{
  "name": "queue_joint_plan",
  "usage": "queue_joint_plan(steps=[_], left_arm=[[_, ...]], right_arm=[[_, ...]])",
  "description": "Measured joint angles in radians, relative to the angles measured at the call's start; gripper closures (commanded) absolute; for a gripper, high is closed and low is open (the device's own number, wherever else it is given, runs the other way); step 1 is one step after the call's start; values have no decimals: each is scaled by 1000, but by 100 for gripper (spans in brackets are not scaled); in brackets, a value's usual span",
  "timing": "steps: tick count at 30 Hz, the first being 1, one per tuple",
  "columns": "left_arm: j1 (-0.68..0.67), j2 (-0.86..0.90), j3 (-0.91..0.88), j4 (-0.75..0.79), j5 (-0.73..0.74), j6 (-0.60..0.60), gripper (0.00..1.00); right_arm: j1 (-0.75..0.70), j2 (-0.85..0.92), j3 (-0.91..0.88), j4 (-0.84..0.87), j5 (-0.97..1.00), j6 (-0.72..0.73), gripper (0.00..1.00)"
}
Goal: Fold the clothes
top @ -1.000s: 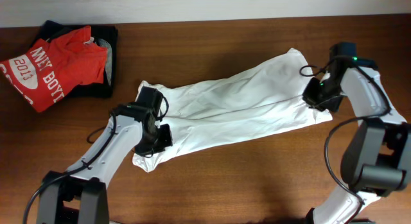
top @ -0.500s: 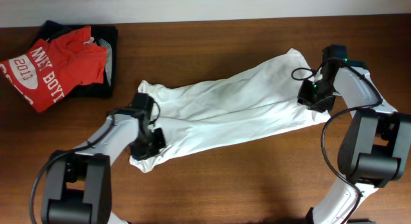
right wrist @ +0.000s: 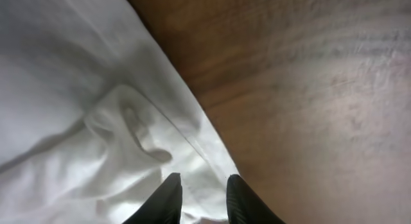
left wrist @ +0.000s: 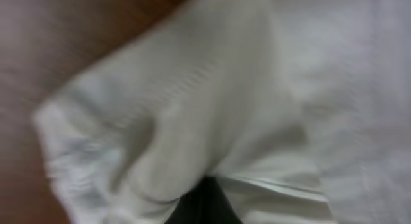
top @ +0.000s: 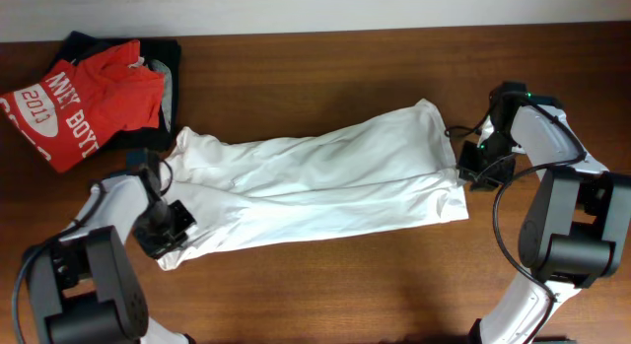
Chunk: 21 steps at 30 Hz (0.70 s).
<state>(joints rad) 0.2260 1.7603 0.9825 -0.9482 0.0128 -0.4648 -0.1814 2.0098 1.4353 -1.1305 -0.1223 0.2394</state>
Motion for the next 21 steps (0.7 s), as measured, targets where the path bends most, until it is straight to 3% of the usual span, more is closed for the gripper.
queue_joint_plan(steps=[5, 7, 13, 15, 19, 21], left_arm=[[38, 2, 105, -58, -23, 18, 99], [38, 2, 114, -61, -25, 30, 99], [38, 2, 114, -77, -25, 43, 99], [38, 2, 114, -81, -25, 55, 99], [38, 2, 114, -84, -25, 60, 99], [38, 2, 114, -84, -25, 61, 99]], right_arm=[[0, 0, 0, -45, -120, -73, 53], [0, 0, 0, -55, -174, -111, 35], [0, 0, -6, 5, -214, -165, 22], [0, 0, -29, 72, -213, -170, 30], [0, 3, -45, 107, -213, -171, 64], [0, 3, -46, 119, -213, -170, 75]])
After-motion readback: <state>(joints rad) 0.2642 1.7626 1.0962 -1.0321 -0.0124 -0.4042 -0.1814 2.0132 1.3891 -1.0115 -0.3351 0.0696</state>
